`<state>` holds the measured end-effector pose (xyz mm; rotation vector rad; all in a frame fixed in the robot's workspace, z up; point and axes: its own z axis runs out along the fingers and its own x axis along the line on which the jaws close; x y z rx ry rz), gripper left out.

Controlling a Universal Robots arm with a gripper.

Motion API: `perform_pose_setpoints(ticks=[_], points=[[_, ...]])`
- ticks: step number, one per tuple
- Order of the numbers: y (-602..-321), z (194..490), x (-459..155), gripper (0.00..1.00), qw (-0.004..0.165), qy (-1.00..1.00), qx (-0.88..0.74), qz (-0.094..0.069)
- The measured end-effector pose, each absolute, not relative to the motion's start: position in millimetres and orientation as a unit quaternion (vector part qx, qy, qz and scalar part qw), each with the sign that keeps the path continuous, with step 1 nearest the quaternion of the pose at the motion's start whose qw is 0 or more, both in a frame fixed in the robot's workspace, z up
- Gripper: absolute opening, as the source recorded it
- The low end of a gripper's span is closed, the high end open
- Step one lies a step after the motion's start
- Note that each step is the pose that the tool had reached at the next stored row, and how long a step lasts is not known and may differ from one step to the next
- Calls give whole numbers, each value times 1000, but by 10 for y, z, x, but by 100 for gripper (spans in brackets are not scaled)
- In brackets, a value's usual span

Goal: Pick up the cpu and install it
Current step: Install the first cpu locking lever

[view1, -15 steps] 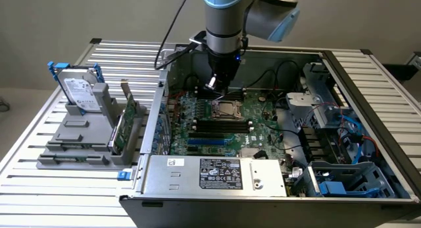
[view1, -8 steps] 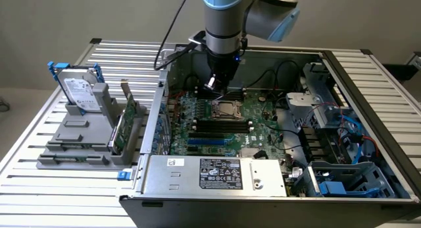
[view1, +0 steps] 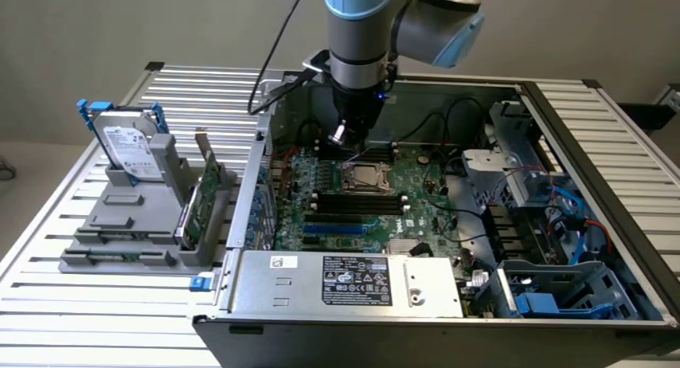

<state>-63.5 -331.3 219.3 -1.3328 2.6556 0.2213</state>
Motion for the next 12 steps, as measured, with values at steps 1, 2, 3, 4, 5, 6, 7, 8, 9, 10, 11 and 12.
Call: perform_pose_setpoints(ticks=[1, 2, 3, 4, 5, 6, 7, 8, 9, 10, 11, 12], points=[[-3320, 2190, -635, 11, 82, 888, -446, 76], [-3331, 2187, -635, 11, 83, 888, -445, 79], [-3343, 2184, -635, 11, 84, 888, -445, 81], [-3355, 2181, -635, 11, 86, 888, -445, 83], [-3370, 2178, -634, 11, 87, 887, -445, 86], [-3385, 2175, -633, 11, 88, 887, -445, 88], [-3399, 2172, -631, 11, 89, 887, -444, 90], [-3410, 2170, -628, 11, 90, 887, -444, 92], [-3419, 2167, -624, 11, 91, 886, -444, 94], [-3424, 2165, -620, 11, 92, 886, -444, 96], [-3426, 2164, -618, 11, 94, 886, -443, 100], [-3426, 2161, -618, 11, 96, 885, -443, 104]])
